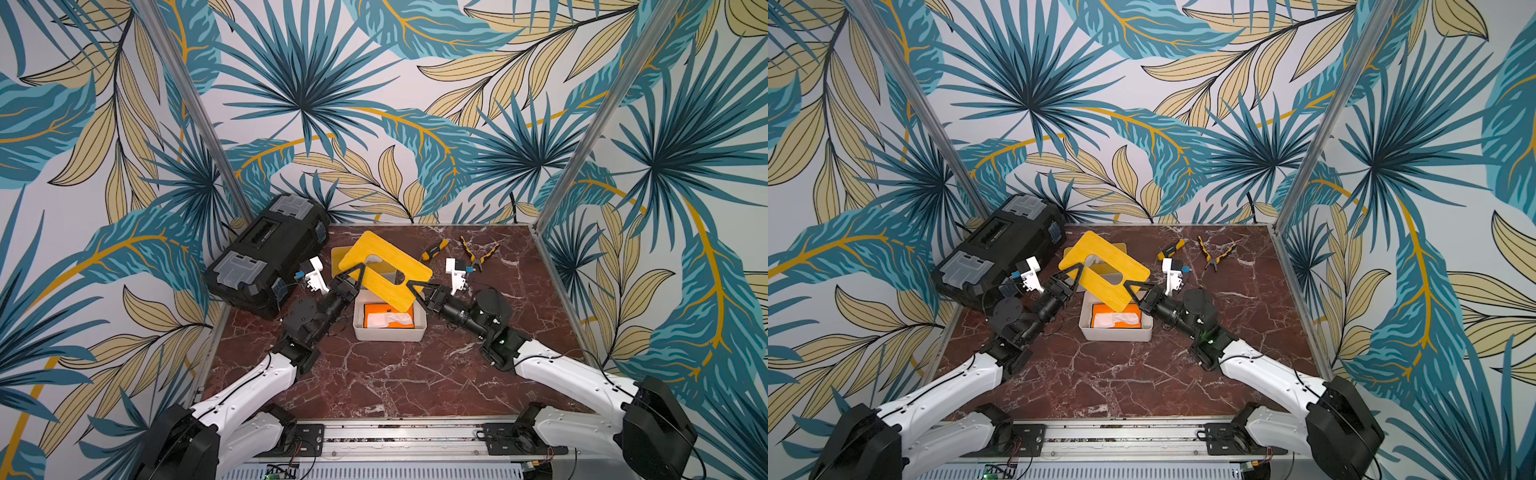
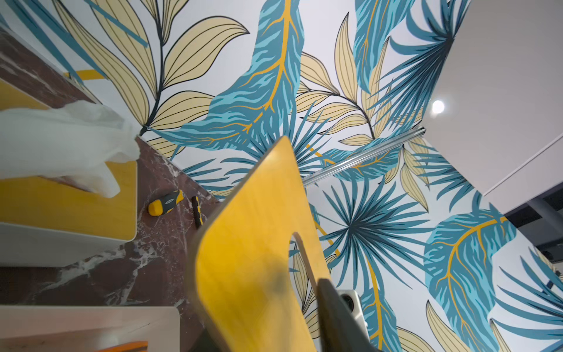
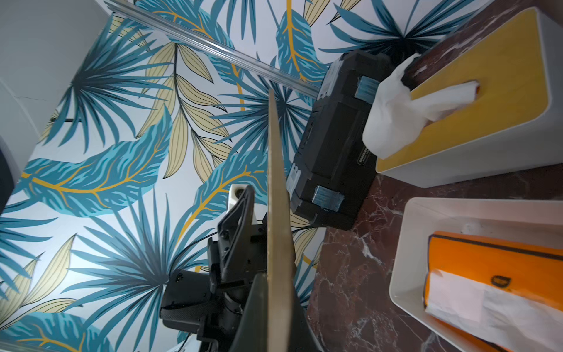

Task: Put the tissue paper into the tissue box
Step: Pick up the box lid from the center of the board.

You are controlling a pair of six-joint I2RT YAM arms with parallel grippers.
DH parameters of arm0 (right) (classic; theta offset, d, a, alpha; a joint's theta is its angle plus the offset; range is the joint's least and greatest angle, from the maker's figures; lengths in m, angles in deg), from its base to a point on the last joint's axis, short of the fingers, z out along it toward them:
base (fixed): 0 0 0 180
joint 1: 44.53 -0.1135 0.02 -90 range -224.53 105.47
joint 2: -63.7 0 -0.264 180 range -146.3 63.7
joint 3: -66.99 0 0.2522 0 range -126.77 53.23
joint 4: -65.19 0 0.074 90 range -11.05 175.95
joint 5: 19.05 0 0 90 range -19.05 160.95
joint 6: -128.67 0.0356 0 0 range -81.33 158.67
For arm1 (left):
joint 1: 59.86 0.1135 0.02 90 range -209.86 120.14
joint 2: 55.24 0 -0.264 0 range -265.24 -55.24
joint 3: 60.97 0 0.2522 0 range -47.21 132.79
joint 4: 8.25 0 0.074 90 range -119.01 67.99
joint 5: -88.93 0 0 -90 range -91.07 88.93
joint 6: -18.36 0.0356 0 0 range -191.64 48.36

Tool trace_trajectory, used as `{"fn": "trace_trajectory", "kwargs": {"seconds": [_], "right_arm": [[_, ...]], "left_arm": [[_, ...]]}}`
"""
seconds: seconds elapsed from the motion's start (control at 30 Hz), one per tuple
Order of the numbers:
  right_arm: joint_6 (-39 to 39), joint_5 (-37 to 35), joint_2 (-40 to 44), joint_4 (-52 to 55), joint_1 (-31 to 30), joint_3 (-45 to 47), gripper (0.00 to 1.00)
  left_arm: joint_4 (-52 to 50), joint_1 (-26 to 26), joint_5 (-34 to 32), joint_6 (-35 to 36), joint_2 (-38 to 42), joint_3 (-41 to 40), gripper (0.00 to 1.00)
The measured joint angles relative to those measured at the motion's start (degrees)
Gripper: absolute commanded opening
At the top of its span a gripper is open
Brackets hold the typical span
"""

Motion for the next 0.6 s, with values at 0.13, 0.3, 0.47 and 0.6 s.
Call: {"fn": "trace_trajectory", "kwargs": {"seconds": [0.13, 0.3, 0.47, 0.6], "right_arm": [[-5.7, 4.2, 2.4, 14.3, 3.4, -6.1, 0.0], [-13.2, 16.8, 0.4, 30.5, 10.7, -15.3, 0.0], [-18.9, 29.7, -5.8, 39.9, 14.6, -20.8, 0.0], [-22.6, 36.6, -13.8, 44.2, 15.4, -22.8, 0.0]], "left_arm": [[-10.8, 0.3, -0.2, 9.3, 4.2, 1.4, 0.81], [-28.6, 0.7, -2.0, 24.1, 9.0, 8.5, 1.0], [-41.4, 1.1, -4.9, 36.2, 12.0, 14.8, 1.0], [-47.6, 1.3, -6.5, 42.2, 12.3, 15.9, 1.0]]}}
